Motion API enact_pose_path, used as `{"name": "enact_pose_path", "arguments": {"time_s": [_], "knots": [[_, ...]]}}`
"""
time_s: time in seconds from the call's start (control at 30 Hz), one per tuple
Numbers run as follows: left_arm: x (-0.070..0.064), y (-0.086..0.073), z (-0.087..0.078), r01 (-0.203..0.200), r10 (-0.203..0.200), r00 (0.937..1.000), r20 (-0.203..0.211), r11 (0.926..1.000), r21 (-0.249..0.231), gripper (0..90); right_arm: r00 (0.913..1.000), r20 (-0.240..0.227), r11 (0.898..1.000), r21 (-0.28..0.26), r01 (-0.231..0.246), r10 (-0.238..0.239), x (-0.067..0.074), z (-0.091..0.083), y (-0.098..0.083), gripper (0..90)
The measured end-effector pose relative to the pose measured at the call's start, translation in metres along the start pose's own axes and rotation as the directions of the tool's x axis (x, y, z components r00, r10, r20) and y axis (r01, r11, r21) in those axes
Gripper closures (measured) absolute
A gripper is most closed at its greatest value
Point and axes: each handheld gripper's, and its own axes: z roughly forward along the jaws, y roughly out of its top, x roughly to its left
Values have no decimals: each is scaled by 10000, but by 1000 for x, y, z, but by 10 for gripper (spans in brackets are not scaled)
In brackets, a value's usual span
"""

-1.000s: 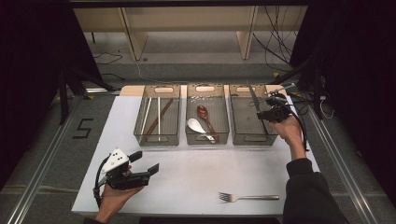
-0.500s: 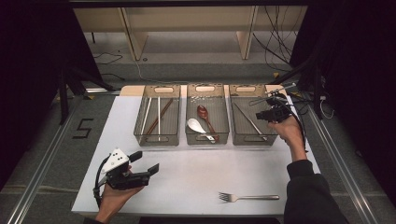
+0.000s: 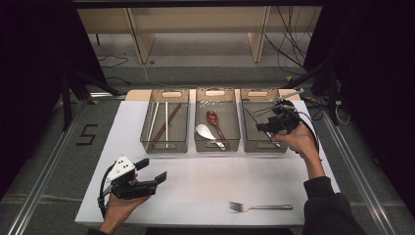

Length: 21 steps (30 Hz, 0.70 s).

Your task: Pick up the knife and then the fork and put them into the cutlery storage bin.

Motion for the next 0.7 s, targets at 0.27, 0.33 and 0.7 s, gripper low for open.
{"name": "enact_pose_path", "arguments": {"time_s": [0.27, 0.33, 0.7], "knots": [[-1, 0, 0, 12, -12, 10000, -5, 10000, 20, 164, 9946, -309, 9950, 38, 996, -995, 29, -18, -6, 327], [-1, 0, 0, 3, -3, 10000, -19, 10000, 27, 164, 9917, -438, 9927, 28, 1208, -1206, 36, -22, -9, 320], [-1, 0, 0, -14, 14, 10000, -18, 10000, 48, 164, 9774, -1100, 9823, 296, 1848, -1806, 60, -29, -35, 290]]}}
